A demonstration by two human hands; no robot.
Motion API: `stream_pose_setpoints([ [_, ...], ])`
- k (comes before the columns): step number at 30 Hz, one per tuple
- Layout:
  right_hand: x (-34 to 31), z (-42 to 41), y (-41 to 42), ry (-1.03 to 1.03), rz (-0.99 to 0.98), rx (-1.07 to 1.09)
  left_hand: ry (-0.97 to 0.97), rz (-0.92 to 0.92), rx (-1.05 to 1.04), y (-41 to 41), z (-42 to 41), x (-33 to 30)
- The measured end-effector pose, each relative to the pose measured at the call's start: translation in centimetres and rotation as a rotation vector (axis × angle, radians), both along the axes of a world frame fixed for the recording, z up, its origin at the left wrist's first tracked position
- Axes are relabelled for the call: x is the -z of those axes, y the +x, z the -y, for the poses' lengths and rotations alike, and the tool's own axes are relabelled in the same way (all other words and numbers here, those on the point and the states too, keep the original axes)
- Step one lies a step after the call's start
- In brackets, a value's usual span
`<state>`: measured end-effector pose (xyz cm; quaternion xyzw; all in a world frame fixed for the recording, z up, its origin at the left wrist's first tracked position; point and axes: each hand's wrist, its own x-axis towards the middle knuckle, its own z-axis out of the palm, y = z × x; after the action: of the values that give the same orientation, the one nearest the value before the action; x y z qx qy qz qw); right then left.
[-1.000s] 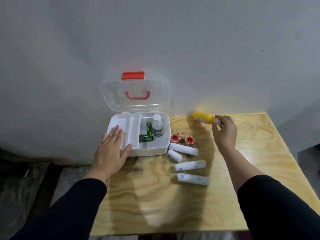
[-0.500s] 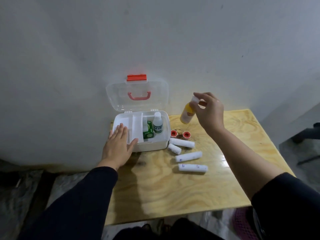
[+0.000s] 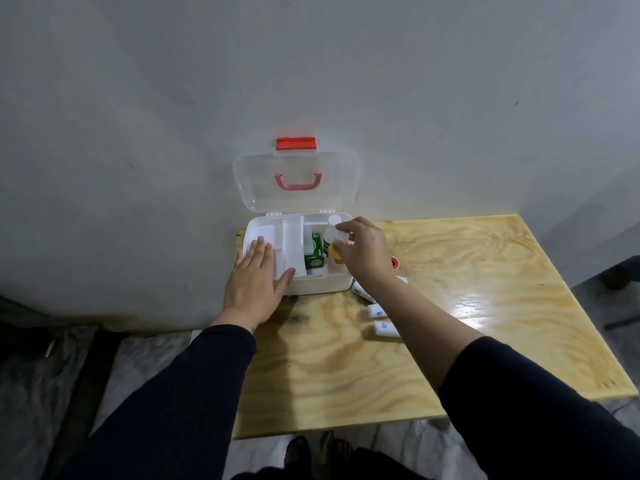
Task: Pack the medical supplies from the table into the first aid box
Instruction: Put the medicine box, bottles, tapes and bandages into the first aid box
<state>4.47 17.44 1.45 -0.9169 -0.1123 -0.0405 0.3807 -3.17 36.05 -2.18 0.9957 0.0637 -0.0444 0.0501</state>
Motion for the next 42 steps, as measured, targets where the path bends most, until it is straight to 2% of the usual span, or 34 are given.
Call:
stream_pose_setpoints([
  [5,0.7,-0.2,0.5,-0.089,-0.023,-0.033,-0.01,0.008,-0.001,0.0,-0.1,0.2],
  [10,-0.9,2.2,0.3,0.021,0.038,0.086,-0.001,0.007,-0.003,0.0,-0.2,0.5],
  [13,0.1,5.1,-1.4,0.004,0.003,0.114,-0.007,0.004,0.0,0.0,-0.2,0.5],
  [21,5.2,10.2,-7.5,-0.345,-0.256,-0.125,-0.003,0.021,0.025,0.0,-0.4,0.5],
  [27,6.4,10.4,-7.8,-0.586,-0.163,-0.228,0.016,0.003,0.029,-0.1,-0.3,0.2],
  [32,6.7,9.7,-7.8,-0.744,-0.172,-0.234,-0.001,-0.032,0.026,0.0,-0.4,-0.3],
  [35,6.1,9.5,-7.8,-0.628,-0.148,-0.183,-0.01,-0.06,0.025,0.2,-0.4,-0.7],
  [42,-1.1,6.5,-5.4,-0.088,-0.017,-0.011,-0.049,-0.105,0.027,0.3,-0.4,-1.2],
])
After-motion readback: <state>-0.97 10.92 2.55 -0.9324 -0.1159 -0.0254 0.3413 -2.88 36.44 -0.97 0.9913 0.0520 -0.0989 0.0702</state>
